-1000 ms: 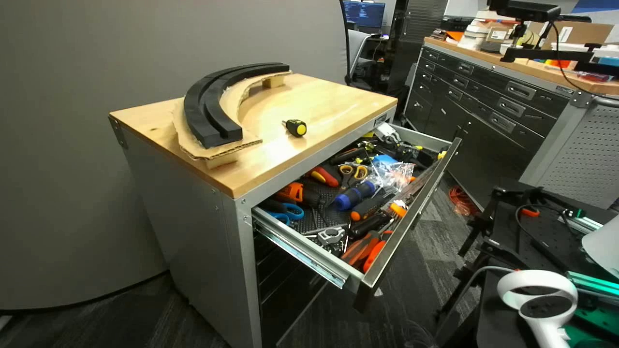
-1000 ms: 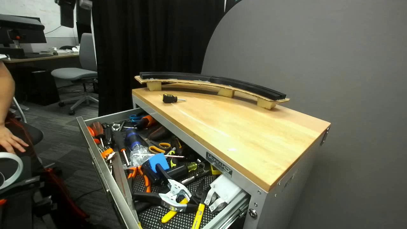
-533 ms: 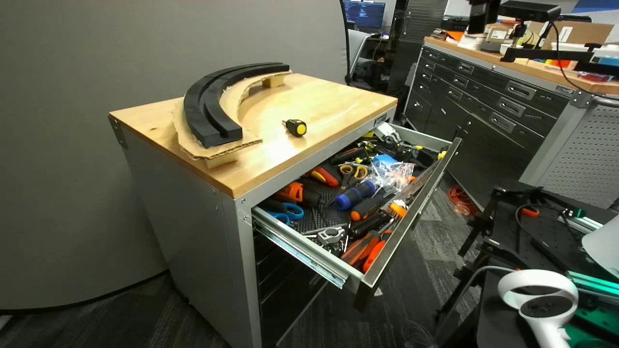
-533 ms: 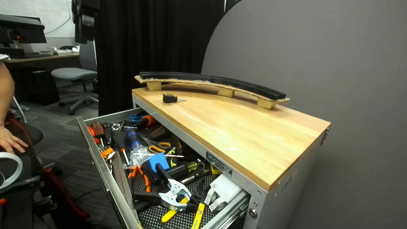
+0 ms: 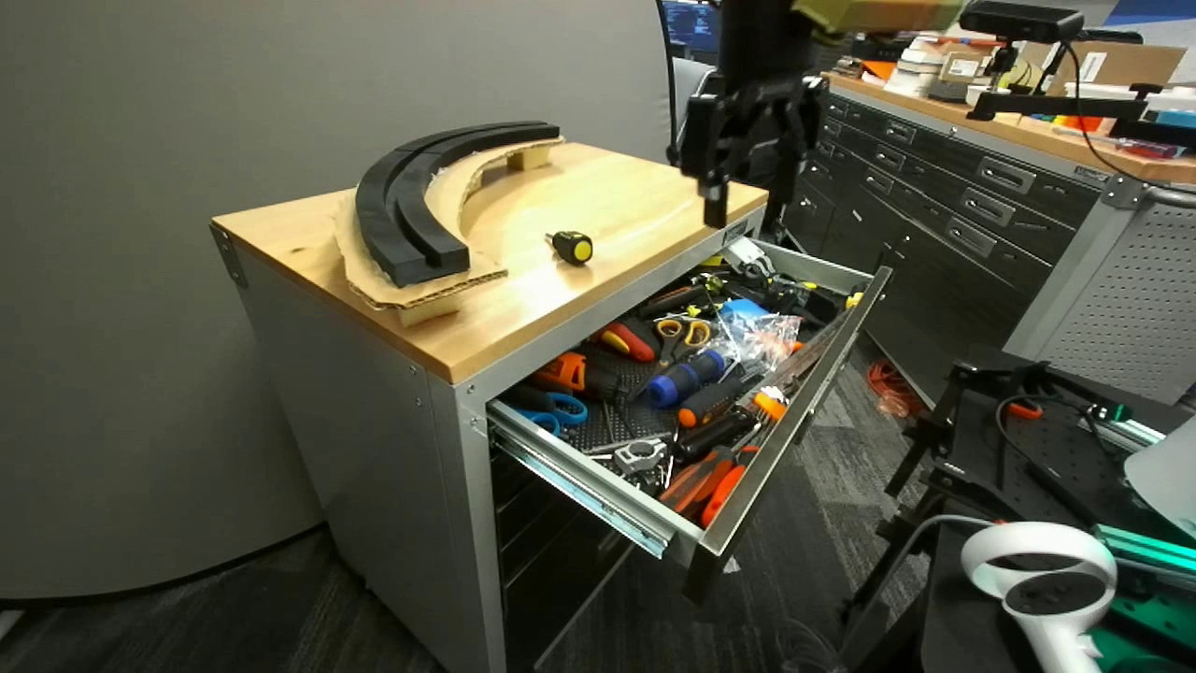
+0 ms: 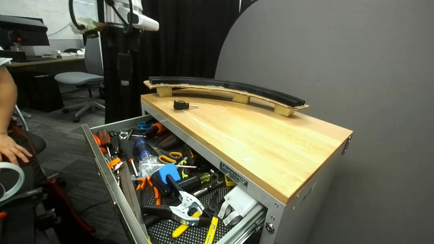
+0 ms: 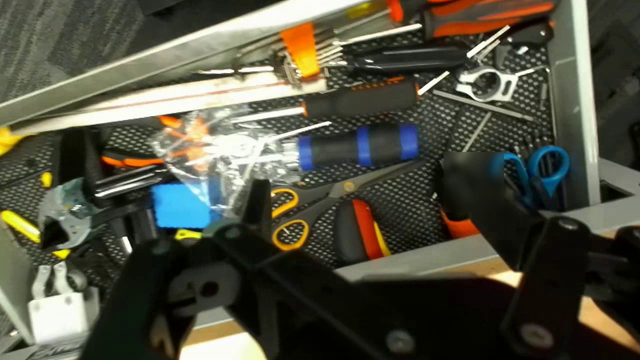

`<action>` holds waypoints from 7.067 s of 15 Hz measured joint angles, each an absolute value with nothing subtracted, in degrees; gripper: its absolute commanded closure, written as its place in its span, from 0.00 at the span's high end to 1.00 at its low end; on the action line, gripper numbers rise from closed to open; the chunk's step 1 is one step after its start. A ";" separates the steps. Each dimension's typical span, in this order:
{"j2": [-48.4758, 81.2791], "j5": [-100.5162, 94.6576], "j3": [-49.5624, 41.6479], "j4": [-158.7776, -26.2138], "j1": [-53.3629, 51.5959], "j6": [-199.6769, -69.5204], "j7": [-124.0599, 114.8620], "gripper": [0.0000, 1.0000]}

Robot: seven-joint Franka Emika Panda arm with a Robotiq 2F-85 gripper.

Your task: Put the screwdriver in the open drawer and then close the drawer

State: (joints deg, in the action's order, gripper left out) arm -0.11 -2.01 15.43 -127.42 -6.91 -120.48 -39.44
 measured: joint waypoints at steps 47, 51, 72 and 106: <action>13.80 -12.45 2.83 -122.37 -15.82 -123.78 -54.03 0.89; 12.26 -5.26 3.90 -125.68 -12.53 -122.80 -41.56 1.00; 13.22 0.22 1.26 -140.84 -6.10 -123.42 -26.29 0.13; 28.44 -54.55 -4.79 -123.90 -22.66 -146.81 -93.57 0.44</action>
State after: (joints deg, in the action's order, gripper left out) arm 28.44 -54.55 -4.79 -123.90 -22.66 -146.81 -93.57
